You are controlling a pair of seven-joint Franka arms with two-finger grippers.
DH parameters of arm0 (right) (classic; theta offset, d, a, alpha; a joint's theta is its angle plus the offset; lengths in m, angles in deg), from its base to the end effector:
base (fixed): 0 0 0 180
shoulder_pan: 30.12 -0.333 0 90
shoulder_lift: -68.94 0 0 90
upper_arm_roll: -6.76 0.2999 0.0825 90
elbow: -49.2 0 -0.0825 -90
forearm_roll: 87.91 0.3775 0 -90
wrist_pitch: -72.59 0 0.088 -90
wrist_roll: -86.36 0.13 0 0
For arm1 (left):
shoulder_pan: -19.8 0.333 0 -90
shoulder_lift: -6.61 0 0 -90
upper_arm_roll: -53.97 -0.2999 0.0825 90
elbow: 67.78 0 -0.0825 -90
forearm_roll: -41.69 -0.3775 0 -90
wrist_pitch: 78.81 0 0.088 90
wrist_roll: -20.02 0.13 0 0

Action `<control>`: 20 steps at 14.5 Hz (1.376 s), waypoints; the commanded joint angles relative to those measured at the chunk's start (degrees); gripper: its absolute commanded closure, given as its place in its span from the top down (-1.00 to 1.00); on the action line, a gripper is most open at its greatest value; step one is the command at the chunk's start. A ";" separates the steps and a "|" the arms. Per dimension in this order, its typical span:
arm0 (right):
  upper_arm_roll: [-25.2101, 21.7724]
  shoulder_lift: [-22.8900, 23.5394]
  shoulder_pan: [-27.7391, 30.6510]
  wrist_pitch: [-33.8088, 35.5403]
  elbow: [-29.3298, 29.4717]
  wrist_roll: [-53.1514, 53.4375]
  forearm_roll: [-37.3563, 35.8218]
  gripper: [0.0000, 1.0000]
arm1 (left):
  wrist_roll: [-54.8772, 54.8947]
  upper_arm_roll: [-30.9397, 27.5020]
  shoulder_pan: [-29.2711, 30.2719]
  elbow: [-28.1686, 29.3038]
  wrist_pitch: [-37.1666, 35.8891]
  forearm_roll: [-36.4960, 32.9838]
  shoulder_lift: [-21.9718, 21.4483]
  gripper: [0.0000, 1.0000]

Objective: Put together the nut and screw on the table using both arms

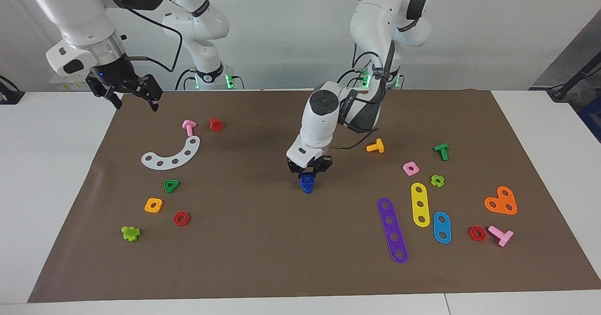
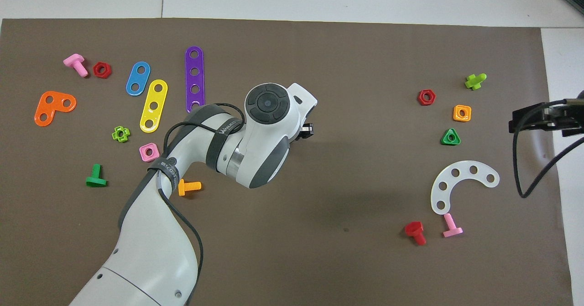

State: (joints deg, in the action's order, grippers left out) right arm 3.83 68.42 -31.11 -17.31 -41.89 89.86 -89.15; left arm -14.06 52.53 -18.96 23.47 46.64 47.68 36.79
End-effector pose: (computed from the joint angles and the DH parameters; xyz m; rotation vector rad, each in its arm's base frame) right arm 0.5441 -0.0214 0.5814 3.1167 -0.1479 -0.0178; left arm 0.5395 -0.4209 0.3011 3.0397 -0.0042 0.0207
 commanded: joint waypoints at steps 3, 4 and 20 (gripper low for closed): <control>0.03 -0.62 0.20 -0.01 -0.32 -0.25 0.27 1.00 | -0.73 -1.20 -1.67 3.32 2.96 -0.71 -1.18 -0.39; 0.03 -0.62 0.20 -0.10 -0.32 -0.16 0.27 1.00 | -0.64 -1.20 -1.67 3.23 2.96 -0.71 -1.18 -0.12; 0.03 -0.97 0.20 -0.01 -0.67 -0.25 0.27 1.00 | 9.08 -1.20 10.96 -5.82 -17.23 -1.77 -8.37 0.97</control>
State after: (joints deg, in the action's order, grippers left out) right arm 3.80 68.42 -31.13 -17.30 -41.89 89.86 -89.13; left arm -9.85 50.68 -11.70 16.08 33.95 45.94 32.99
